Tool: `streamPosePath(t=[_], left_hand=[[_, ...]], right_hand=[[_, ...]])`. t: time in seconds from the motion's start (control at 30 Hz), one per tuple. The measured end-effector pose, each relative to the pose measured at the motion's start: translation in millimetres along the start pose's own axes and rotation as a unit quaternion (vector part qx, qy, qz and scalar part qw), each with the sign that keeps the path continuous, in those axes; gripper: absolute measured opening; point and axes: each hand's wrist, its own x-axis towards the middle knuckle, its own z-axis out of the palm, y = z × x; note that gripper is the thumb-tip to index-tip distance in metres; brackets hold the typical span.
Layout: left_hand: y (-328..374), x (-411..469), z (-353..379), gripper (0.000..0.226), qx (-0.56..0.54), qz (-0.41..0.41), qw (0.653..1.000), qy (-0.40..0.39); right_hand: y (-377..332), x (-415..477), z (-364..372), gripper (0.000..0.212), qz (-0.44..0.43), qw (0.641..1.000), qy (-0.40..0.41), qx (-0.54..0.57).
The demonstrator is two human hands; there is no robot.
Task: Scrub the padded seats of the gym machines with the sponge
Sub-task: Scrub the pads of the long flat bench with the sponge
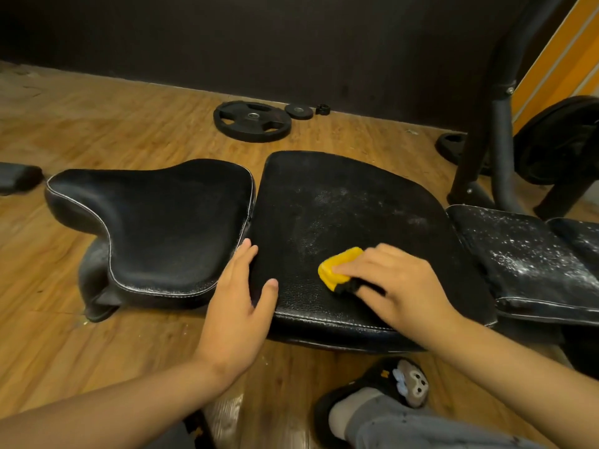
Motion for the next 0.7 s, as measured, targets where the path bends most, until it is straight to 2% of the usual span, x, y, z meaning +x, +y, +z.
streamPosePath(t=[0.1, 0.33, 0.57, 0.7], left_hand=[[0.5, 1.8, 2.3, 0.056, -0.005, -0.006, 1.000, 0.013], [4.8, -0.1, 0.2, 0.058, -0.006, -0.021, 1.000, -0.001], [1.0, -5.5, 1.7, 0.054, -0.044, -0.028, 0.999, 0.009], [0.8, -4.9, 4.2, 0.054, -0.038, -0.029, 0.999, 0.011]], right_hand=[[2.7, 8.5, 1.8, 0.034, -0.005, 1.000, -0.006, 0.012], [9.0, 94.0, 39.6, 0.031, 0.046, 0.998, -0.036, -0.034], [-14.2, 22.9, -3.4, 0.037, -0.006, 0.998, -0.060, -0.004], [-10.9, 26.8, -11.5, 0.036, -0.025, 0.995, -0.095, -0.007]])
